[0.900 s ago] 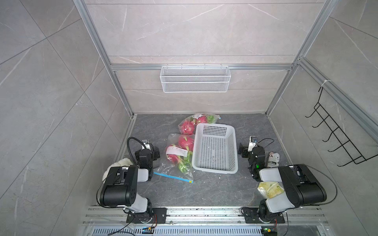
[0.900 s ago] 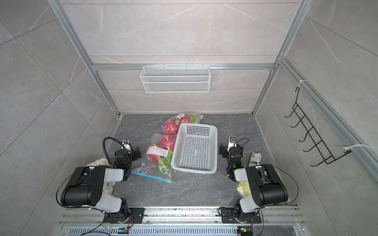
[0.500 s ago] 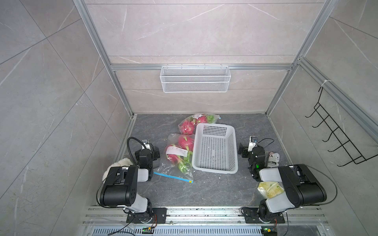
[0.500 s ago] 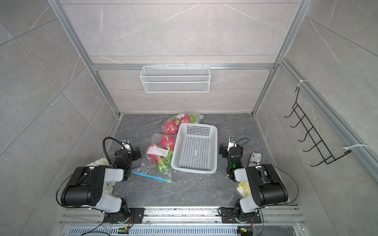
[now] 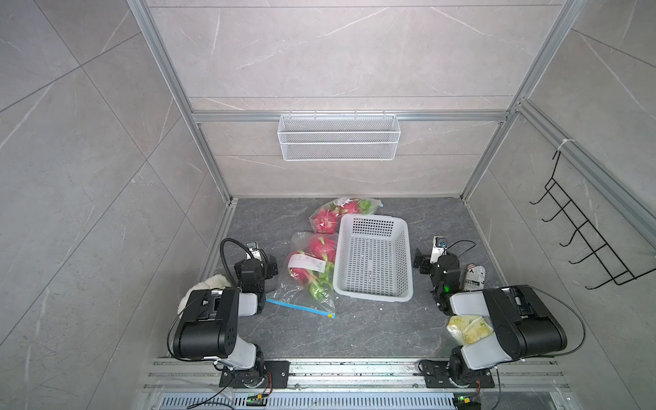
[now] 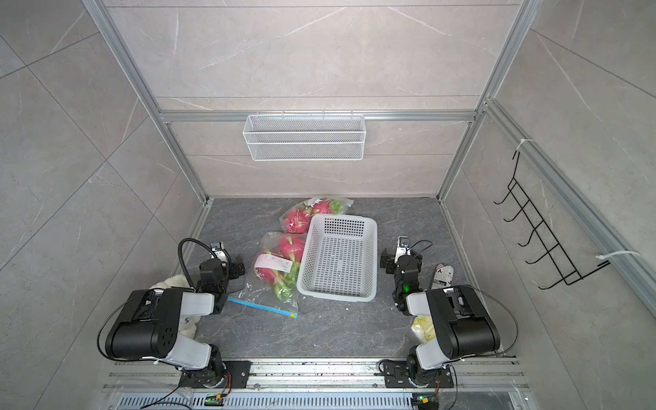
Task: Open the zip-top bag and take out the dragon fruit
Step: Pick up the zipper food storage bag at the center of the board.
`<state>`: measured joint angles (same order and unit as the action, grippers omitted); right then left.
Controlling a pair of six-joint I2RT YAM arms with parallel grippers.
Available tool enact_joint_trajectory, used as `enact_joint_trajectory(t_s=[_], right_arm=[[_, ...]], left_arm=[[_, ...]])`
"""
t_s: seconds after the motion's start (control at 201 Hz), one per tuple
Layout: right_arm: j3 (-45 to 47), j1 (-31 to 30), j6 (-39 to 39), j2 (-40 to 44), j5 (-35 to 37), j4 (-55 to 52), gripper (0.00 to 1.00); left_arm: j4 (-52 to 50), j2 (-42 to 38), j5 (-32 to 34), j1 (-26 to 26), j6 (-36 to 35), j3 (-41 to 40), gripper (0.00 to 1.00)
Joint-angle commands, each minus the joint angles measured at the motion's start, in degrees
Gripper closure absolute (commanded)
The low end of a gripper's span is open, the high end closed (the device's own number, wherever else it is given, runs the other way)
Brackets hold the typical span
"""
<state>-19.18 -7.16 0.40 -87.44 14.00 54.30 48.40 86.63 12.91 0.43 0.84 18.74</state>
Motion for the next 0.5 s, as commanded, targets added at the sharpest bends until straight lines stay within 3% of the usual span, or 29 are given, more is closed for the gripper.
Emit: enact_joint_trajectory(t_s=[0.0, 0.169, 0.313, 0.498], right_arm=[[0.37, -0.31, 0.83, -0.54, 0.77, 1.85, 0.00], [1.23, -0.31, 1.25, 0.73, 2.39, 2.48, 0.01], [2.13, -0.90, 0.59, 1.48, 2.35, 3.65, 0.00], [2.83, -1.97, -0.64, 2.61, 2.55, 4.34, 0.00]], left_arm=[[1.58, -0.48, -0.38, 0.36, 0.83, 1.32, 0.00], [-0.15, -2.34, 2.78, -0.66, 0.66, 1.83, 0.00], [-21.05, -8.04, 7.19, -2.89, -0.17, 11.42, 0.01], [-28.41, -10.12, 8.52, -6.20, -0.73, 19.11, 0.01]])
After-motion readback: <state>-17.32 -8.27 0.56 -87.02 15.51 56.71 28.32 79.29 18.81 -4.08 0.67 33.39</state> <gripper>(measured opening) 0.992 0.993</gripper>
